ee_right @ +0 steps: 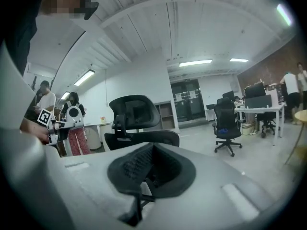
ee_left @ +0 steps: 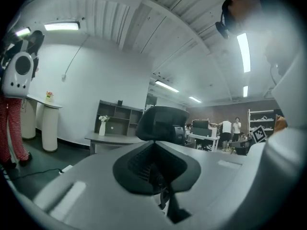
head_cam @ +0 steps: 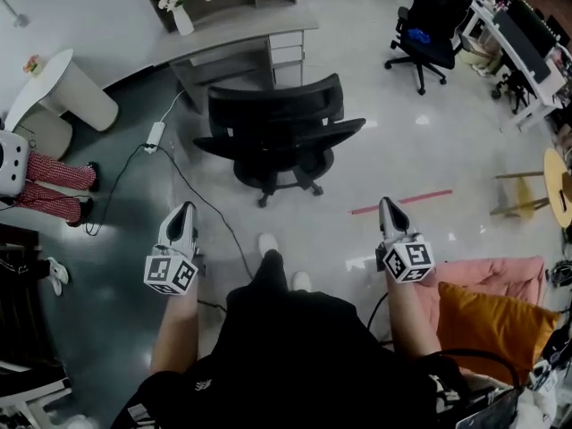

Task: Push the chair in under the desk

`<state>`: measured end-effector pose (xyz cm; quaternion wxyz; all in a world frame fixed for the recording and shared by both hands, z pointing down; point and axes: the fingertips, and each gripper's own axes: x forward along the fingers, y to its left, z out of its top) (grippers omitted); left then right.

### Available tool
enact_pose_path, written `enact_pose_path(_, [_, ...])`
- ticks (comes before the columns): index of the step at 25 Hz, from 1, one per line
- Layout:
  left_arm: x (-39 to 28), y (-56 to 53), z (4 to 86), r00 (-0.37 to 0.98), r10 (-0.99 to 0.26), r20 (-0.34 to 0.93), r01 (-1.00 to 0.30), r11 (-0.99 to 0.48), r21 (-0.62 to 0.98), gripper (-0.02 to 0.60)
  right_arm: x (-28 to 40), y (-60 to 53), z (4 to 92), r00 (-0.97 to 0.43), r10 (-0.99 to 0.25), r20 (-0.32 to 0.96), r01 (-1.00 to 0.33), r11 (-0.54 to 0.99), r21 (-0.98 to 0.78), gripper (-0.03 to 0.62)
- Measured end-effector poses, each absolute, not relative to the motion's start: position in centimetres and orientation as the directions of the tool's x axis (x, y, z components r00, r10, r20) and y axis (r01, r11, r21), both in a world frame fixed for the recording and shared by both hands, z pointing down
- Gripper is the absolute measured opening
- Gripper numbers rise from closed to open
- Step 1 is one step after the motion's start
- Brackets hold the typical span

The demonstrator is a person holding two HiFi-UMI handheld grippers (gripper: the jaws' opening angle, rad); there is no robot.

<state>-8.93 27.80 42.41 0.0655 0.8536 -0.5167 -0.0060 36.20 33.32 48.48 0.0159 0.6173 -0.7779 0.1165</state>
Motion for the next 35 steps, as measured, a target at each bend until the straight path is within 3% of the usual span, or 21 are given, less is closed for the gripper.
enact_pose_path(8, [-8.0,19.9,41.7,0.557,-0.829,0.043,-0.829,-0.553,0.083,0.011,34.7,27.3,46.9,-0.195,-0.967,0.163,-0.974,0.172,-0.148,0.002])
enact_pose_path(22, [-8.5,8.8,43.3,0.686,-0.724,0.075,-0.726,-0.687,0.010,0.074,31.5,16.3,47.5,-0.212,-0.953,0.217,-0.976,0.196,-0.094,0.003])
enact_pose_path(24, [-8.3,7.6,43.4,0.717,-0.692,0.085,-0.693,-0.721,-0.022,0.093,30.4,14.8,47.2,-0.246,-0.946,0.214,-0.969,0.238,-0.061,0.071])
enact_pose_path(27, [-7.6,6.2,44.6,0.775,-0.619,0.127,-0.615,-0.785,-0.077,0.175,29.4,12.8,47.1,-0.271,-0.933,0.235,-0.961,0.275,-0.018,0.170])
enact_pose_path(32, [-5.9,4.9,46.5,0.836,-0.517,0.184,-0.499,-0.856,-0.137,0.225,30.0,11.2,47.5,-0.253,-0.923,0.291,-0.962,0.273,0.030,0.207])
enact_pose_path(35, [-5.0,4.4,47.0,0.858,-0.464,0.222,-0.439,-0.885,-0.155,0.294,29.9,10.5,47.5,-0.261,-0.906,0.333,-0.952,0.299,0.068,0.255])
